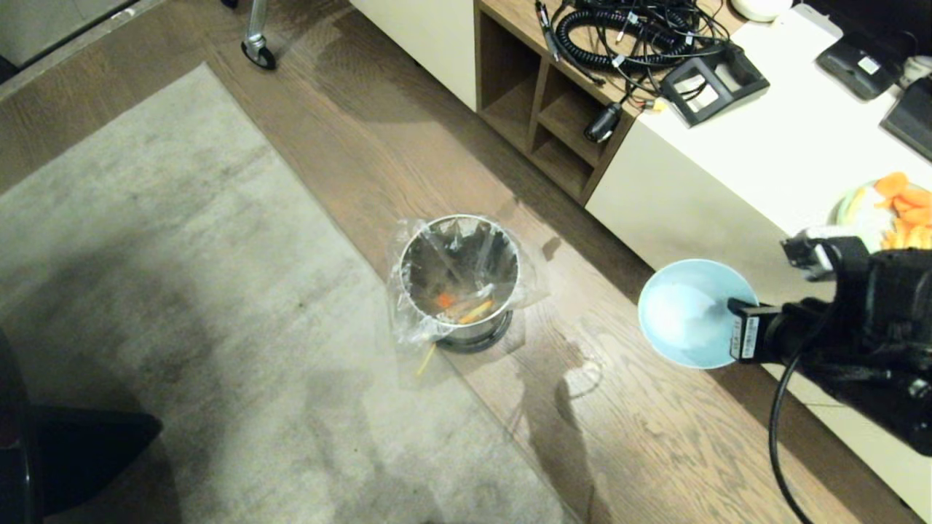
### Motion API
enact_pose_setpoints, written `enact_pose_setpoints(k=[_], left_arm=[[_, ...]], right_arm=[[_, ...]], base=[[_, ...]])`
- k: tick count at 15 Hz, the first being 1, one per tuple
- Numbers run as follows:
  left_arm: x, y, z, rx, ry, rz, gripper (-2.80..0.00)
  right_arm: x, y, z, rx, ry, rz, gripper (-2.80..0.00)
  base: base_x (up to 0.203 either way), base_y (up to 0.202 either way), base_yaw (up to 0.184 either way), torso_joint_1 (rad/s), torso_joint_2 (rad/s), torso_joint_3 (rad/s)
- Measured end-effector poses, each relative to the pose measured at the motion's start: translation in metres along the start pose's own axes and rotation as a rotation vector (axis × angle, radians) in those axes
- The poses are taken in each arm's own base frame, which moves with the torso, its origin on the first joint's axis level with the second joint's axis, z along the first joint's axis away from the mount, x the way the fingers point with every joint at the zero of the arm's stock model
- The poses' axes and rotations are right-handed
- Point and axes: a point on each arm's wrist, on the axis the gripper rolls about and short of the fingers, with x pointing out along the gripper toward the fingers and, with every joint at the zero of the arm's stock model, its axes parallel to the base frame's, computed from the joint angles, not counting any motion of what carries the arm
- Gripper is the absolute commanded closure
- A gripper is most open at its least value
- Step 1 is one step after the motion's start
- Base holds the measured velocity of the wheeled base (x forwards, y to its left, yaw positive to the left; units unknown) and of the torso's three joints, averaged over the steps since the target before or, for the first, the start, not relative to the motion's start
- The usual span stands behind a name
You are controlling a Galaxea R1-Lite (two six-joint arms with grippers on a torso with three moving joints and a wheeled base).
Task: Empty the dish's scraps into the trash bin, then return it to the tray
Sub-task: Put the bowl back to the table
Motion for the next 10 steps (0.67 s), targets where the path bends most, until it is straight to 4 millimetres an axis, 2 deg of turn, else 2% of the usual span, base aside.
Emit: enact_pose_setpoints(k=[2,5,7,10], left_arm=[[0.000,0.000,0.000,0.000,0.000,0.001,0.00],[0.000,0.000,0.000,0.000,0.000,0.000,0.00],[0.000,0.000,0.000,0.000,0.000,0.000,0.00],[0.000,0.000,0.000,0.000,0.000,0.000,0.00]], right_arm=[[-0.009,-0.015,-0.014,0.046,-0.052,-0.051,0.00],[-0.020,-0.037,-0.024,0.090,-0.157,-0.147,0.00],[-0.026,-0.050,-0.027,0.069,-0.214,-0.227,0.00],[-0.043,-0.060,-0.037,0.007,-0.263,-0.282,0.00]], base=[[0.000,0.000,0.000,0.000,0.00,0.000],[0.000,0.000,0.000,0.000,0.00,0.000],[0.000,0.000,0.000,0.000,0.00,0.000],[0.000,0.000,0.000,0.000,0.00,0.000]])
